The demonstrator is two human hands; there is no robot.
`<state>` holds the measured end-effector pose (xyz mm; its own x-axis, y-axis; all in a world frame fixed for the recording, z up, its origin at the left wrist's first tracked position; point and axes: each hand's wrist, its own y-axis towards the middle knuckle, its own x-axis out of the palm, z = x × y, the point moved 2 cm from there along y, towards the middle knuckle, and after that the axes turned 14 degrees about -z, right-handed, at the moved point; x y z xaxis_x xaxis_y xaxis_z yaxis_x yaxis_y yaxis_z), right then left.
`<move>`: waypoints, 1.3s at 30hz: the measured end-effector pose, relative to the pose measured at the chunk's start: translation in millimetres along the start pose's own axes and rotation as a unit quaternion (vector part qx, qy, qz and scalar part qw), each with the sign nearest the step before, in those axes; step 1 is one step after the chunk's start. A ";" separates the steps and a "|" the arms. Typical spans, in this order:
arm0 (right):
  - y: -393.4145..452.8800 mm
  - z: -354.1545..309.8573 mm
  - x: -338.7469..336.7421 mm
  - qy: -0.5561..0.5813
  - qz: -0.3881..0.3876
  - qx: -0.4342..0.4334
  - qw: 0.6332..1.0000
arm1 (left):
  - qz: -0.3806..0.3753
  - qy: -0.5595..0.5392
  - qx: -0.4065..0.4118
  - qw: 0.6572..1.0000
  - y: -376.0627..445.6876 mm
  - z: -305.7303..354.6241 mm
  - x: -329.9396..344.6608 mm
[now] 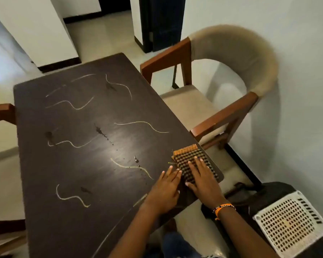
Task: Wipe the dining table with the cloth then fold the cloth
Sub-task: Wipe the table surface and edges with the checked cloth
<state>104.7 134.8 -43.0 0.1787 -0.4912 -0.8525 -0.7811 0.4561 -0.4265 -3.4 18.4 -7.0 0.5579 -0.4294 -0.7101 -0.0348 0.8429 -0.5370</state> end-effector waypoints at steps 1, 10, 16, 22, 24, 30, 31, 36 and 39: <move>1.4 3.0 0.6 0.006 -0.012 0.015 1.000 | 0.001 0.002 -0.007 1.000 2.1 -0.7 -0.2; 10.4 1.5 -7.3 -0.067 0.032 0.050 0.996 | 0.024 -0.019 -0.045 0.999 13.5 0.0 5.9; 15.2 -6.4 -14.8 -0.147 0.040 0.061 0.986 | 0.036 -0.050 -0.052 0.997 19.1 4.0 4.3; 38.9 -9.6 -31.4 -0.178 0.033 0.002 0.983 | 0.087 -0.086 -0.058 0.991 19.7 -0.8 -3.3; 47.8 -14.8 -41.1 -0.180 0.025 -0.007 0.983 | 0.109 -0.106 -0.070 0.986 16.6 -4.7 -7.2; 83.6 -43.2 -76.9 -0.143 0.003 -0.041 0.989 | 0.193 -0.167 -0.128 0.958 -0.5 -31.1 -17.4; 87.1 -48.8 -83.0 -0.113 0.002 -0.043 0.993 | 0.206 -0.181 -0.136 0.952 -4.5 -34.8 -18.7; 90.1 -106.4 -88.9 -0.045 -0.028 -0.118 0.992 | 0.273 -0.230 -0.184 0.916 -29.3 -57.0 -21.2; 86.3 -149.4 -79.8 -0.020 -0.045 -0.173 0.984 | 0.307 -0.260 -0.212 0.891 -49.0 -74.7 -21.2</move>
<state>-66.3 102.5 33.3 0.2743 -0.4853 -0.8302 -0.9168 0.1285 -0.3781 -75.5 -38.0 0.3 0.6306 0.3721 -0.6811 -0.7142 0.6216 -0.3217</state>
